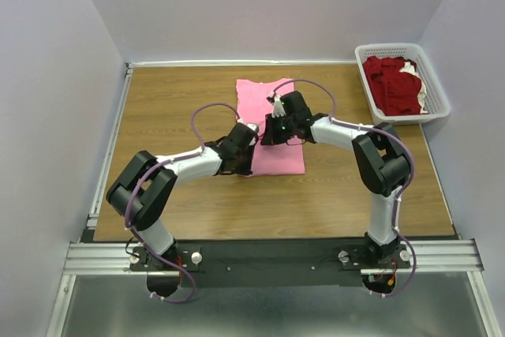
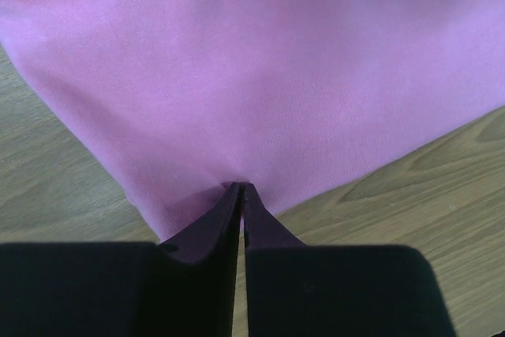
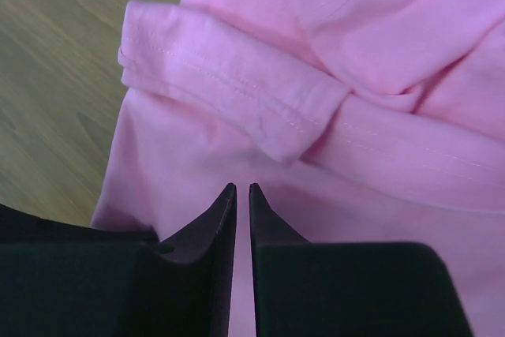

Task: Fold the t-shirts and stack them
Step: Fold the tshirt

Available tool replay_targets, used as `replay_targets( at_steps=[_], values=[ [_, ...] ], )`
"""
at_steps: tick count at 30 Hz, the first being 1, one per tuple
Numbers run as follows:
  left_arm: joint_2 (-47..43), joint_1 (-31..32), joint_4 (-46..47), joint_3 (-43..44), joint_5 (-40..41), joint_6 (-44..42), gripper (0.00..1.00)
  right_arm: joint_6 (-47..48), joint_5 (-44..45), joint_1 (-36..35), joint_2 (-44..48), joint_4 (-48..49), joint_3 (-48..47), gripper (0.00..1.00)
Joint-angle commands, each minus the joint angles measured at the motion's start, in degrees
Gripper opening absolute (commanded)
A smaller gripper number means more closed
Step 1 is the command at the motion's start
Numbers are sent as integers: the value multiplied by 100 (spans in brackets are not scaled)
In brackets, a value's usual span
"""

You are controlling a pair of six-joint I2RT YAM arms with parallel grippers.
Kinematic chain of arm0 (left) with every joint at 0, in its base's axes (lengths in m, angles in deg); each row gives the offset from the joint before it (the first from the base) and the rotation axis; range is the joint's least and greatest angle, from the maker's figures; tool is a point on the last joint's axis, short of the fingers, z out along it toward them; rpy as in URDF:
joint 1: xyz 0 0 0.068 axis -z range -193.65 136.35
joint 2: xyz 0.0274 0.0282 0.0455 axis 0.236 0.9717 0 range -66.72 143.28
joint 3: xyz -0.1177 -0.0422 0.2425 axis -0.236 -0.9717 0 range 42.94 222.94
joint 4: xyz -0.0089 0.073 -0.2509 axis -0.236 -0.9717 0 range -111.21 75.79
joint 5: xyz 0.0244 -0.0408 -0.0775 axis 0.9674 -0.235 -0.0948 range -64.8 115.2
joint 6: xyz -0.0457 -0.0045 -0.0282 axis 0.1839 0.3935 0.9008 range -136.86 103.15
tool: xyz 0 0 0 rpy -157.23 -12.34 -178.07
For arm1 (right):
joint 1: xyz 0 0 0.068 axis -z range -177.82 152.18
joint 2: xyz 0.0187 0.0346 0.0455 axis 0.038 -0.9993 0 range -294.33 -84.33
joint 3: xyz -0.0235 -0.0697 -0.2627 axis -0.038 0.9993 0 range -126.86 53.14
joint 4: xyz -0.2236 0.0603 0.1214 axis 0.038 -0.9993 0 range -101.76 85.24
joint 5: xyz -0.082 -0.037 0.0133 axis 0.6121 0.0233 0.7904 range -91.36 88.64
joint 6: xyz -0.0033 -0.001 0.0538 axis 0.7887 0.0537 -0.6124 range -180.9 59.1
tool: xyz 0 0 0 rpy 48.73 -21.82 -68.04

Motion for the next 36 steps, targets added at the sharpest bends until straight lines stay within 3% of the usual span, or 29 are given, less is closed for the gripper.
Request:
replay_targets(
  at_steps=[1,14,20,23,30,36],
  values=[
    [-153,15,-120,-114,-142,71,12,-126,-405,-44,-240,556,90,17],
    [-346,15,-243,-272,-168,62,12,41,649,132,-1076,881,-1061,17],
    [-504,15,-313,-334,-98,97,12,-135,623,395,-1540,872,-2089,21],
    [-654,15,-348,-325,-10,150,12,-346,185,545,-1482,662,-2459,21],
    [-1225,-116,20,-545,70,299,12,-390,-964,563,-392,662,-1099,25],
    [-1077,-213,248,-554,-158,299,12,-407,-1485,291,-372,792,-114,25]
  ],
)
